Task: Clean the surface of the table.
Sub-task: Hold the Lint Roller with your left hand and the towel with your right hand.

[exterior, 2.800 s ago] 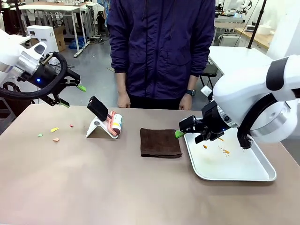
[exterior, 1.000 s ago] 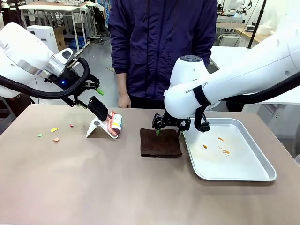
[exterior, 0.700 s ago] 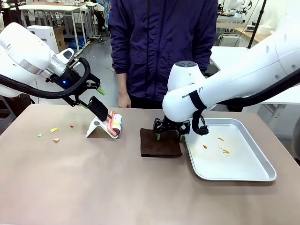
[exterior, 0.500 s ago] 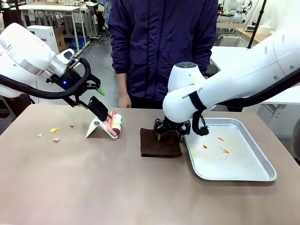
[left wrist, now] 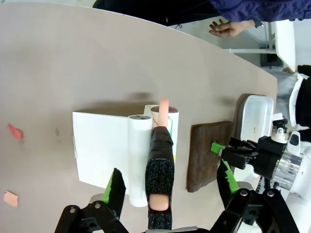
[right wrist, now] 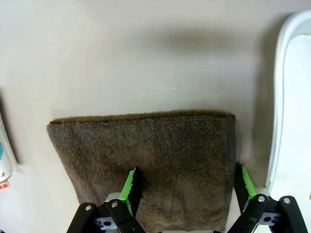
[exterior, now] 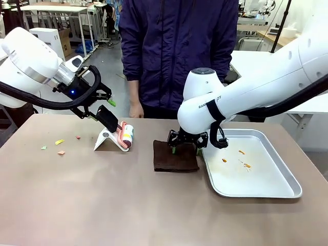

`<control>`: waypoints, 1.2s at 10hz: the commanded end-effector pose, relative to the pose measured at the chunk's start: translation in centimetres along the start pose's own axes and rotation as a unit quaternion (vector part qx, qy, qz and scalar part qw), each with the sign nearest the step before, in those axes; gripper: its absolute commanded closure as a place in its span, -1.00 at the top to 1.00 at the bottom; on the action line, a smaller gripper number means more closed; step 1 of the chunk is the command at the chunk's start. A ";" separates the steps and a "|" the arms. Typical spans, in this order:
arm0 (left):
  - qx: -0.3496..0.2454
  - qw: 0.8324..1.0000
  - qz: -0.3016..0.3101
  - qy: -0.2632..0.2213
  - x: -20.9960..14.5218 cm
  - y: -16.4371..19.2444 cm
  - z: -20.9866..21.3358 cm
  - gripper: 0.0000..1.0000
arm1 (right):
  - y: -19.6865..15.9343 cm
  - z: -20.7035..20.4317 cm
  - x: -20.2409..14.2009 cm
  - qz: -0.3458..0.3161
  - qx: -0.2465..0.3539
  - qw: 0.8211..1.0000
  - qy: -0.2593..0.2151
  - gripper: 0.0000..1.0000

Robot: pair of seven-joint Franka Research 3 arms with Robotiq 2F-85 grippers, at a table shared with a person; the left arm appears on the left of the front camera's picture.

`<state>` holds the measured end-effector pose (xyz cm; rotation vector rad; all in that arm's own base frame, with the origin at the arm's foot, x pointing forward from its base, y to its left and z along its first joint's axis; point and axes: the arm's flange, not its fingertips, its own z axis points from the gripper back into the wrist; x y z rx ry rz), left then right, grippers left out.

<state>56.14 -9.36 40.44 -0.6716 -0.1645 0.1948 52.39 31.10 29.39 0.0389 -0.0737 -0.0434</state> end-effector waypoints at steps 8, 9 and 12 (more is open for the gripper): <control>0.034 0.999 -0.013 0.022 -0.2 -0.8 -0.2 -1.00 | 0.5 -0.5 -0.2 -0.005 -0.004 1.000 0.004 -1.00; 0.033 0.999 -0.015 0.021 -0.4 -0.8 -0.1 -1.00 | 0.4 -0.6 -0.2 -0.004 -0.001 1.000 0.007 -1.00; 0.026 0.999 -0.019 0.023 -0.5 -0.9 0.1 -1.00 | 0.2 -0.8 -0.1 -0.008 0.006 1.000 0.010 -1.00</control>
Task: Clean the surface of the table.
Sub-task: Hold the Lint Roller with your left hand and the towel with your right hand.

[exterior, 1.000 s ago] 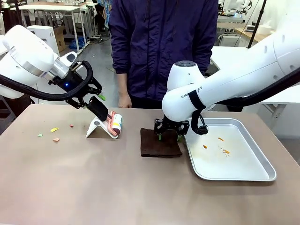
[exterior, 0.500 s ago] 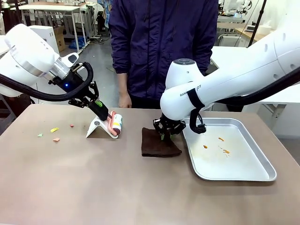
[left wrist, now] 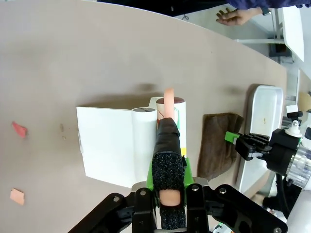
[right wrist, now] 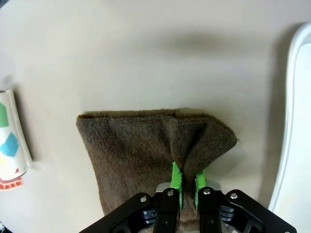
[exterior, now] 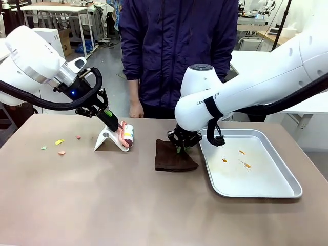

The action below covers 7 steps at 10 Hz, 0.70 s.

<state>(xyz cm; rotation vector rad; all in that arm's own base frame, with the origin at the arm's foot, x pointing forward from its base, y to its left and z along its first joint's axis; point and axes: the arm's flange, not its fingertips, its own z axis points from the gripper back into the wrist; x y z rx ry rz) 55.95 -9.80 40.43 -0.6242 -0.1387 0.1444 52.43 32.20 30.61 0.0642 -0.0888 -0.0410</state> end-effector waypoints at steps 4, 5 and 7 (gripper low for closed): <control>-0.110 0.993 -0.039 -0.014 -1.9 -1.0 2.7 -1.00 | -5.8 4.3 -1.9 0.022 0.190 0.981 0.006 -1.00; -0.143 0.988 -0.054 -0.009 -2.7 -1.1 3.7 -1.00 | -7.0 5.5 -2.2 0.039 0.262 0.964 0.021 -1.00; -0.192 0.978 -0.077 0.016 -4.3 -0.6 6.1 -1.00 | -8.8 7.2 -2.9 0.074 0.378 0.922 0.047 -1.00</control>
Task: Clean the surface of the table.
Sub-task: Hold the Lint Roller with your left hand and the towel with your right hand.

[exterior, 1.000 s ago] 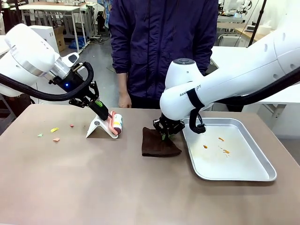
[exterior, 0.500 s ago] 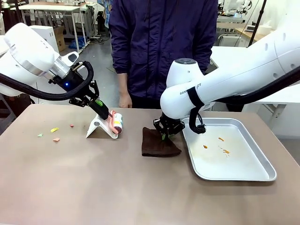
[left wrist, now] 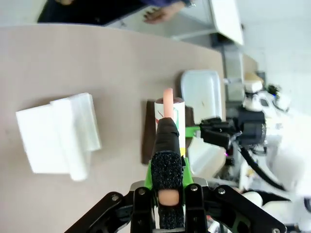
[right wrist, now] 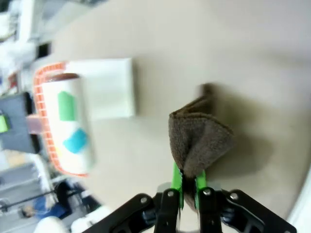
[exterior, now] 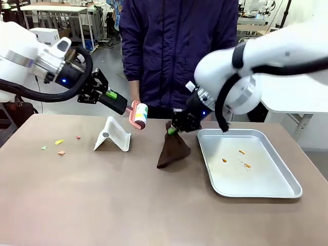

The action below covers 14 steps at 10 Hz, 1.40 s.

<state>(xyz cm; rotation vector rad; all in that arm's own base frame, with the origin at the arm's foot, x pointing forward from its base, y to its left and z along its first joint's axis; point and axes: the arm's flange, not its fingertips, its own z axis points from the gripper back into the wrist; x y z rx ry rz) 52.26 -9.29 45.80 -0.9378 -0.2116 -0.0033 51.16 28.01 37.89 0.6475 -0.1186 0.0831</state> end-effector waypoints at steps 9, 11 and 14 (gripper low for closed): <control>-0.160 0.978 0.073 -0.109 -10.5 11.2 21.8 -1.00 | -11.0 17.5 -15.9 -0.098 0.304 0.948 -0.001 -1.00; -0.211 0.976 0.031 -0.034 -13.4 16.1 24.3 -1.00 | -16.3 20.9 -17.6 -0.131 0.323 0.936 -0.053 -1.00; -0.263 0.964 0.015 -0.043 -13.7 20.5 28.9 -1.00 | -22.7 23.1 -20.3 -0.156 0.370 0.908 -0.118 -1.00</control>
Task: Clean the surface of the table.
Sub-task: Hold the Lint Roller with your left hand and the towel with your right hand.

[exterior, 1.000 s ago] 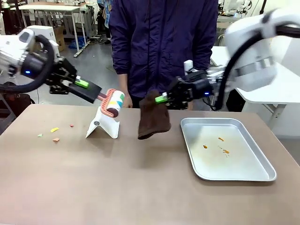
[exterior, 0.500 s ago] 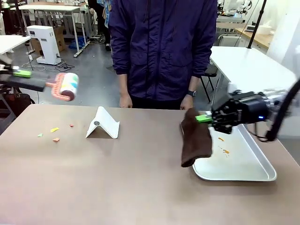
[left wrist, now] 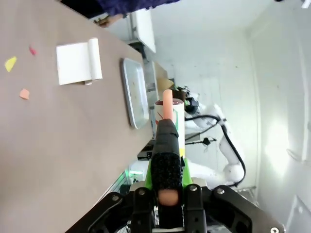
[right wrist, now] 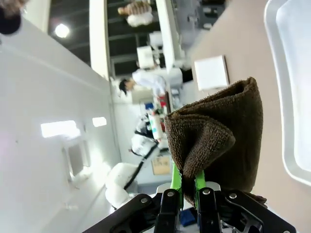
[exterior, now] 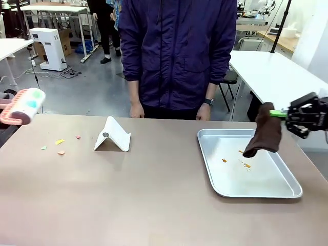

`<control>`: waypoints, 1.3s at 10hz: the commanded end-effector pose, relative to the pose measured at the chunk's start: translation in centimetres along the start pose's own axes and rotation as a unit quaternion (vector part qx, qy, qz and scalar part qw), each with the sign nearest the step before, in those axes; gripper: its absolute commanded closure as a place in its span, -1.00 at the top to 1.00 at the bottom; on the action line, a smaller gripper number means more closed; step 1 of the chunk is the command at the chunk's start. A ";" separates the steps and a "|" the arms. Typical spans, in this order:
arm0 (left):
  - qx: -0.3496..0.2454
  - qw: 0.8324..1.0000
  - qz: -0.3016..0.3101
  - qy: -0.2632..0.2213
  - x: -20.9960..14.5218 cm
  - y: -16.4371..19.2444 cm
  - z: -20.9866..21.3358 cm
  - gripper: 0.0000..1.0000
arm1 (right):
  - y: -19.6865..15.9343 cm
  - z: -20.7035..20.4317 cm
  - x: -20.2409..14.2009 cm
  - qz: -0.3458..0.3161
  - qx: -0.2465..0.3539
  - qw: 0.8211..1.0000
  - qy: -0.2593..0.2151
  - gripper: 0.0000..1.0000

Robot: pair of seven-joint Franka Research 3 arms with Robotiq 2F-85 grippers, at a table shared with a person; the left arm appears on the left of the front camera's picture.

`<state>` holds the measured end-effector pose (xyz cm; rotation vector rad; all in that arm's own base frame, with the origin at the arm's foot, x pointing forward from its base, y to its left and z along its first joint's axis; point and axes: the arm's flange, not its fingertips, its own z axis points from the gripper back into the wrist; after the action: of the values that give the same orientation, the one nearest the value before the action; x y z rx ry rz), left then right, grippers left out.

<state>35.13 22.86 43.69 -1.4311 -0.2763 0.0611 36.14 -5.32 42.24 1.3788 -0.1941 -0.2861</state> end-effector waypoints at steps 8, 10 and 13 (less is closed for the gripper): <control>-0.062 0.996 0.035 -0.046 -5.6 6.2 3.2 -1.00 | -7.0 9.5 -1.4 0.044 0.105 0.993 -0.036 -1.00; -0.062 0.996 0.035 -0.046 -5.6 6.2 3.2 -1.00 | -7.0 9.5 -1.4 0.044 0.105 0.993 -0.036 -1.00; -0.062 0.996 0.035 -0.046 -5.6 6.2 3.2 -1.00 | -7.0 9.5 -1.4 0.044 0.105 0.993 -0.036 -1.00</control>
<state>30.08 25.72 36.89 -1.5693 -0.3038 0.1911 31.18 -15.00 36.29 1.5589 -0.3560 -0.2226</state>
